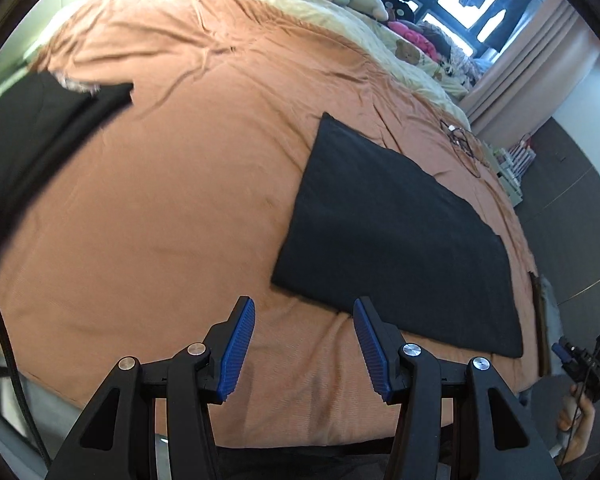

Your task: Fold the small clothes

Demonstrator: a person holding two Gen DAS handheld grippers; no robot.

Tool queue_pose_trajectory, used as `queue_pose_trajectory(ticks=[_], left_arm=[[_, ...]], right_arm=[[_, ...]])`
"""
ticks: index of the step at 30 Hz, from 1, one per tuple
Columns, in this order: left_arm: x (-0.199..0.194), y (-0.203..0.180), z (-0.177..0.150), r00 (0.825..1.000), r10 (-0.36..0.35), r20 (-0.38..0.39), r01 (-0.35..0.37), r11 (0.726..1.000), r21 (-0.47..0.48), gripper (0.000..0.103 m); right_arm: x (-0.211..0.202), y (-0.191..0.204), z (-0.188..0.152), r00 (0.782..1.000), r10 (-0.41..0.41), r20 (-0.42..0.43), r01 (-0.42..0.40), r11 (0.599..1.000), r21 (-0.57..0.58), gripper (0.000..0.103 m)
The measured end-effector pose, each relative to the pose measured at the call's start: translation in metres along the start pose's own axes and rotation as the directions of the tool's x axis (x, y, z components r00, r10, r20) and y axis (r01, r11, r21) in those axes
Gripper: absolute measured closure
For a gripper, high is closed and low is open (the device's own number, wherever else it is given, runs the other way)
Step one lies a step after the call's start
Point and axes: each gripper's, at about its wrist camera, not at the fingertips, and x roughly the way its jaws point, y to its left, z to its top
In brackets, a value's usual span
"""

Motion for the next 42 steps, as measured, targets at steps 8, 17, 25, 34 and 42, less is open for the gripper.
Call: queue_pose_trajectory(ticks=[8, 17, 25, 34, 42], left_arm=[[0.040, 0.014, -0.017, 0.997, -0.072, -0.032, 0.070, 0.996, -0.059, 0.050], [0.077, 0.030, -0.013, 0.986, -0.150, -0.076, 0.139, 0.980, -0.139, 0.050], [0.093, 0.037, 0.003, 0.976, -0.210, -0.062, 0.189, 0.952, -0.242, 0.052], [0.092, 0.045, 0.004, 0.982, -0.187, -0.008, 0.177, 0.941, -0.288, 0.096], [0.075, 0.046, 0.006, 0.967, -0.252, 0.034, 0.250, 0.915, -0.317, 0.099]], right_arm=[[0.034, 0.027, -0.012, 1.000, 0.015, -0.016, -0.015, 0.999, -0.048, 0.059], [0.081, 0.061, -0.009, 0.997, 0.021, -0.080, -0.029, 0.994, -0.106, 0.062], [0.133, 0.094, -0.001, 0.990, 0.005, -0.140, -0.029, 0.985, -0.169, 0.071], [0.196, 0.128, 0.005, 0.975, -0.059, -0.216, 0.000, 0.966, -0.260, 0.082], [0.248, 0.139, 0.023, 0.959, -0.128, -0.253, 0.047, 0.952, -0.302, 0.084]])
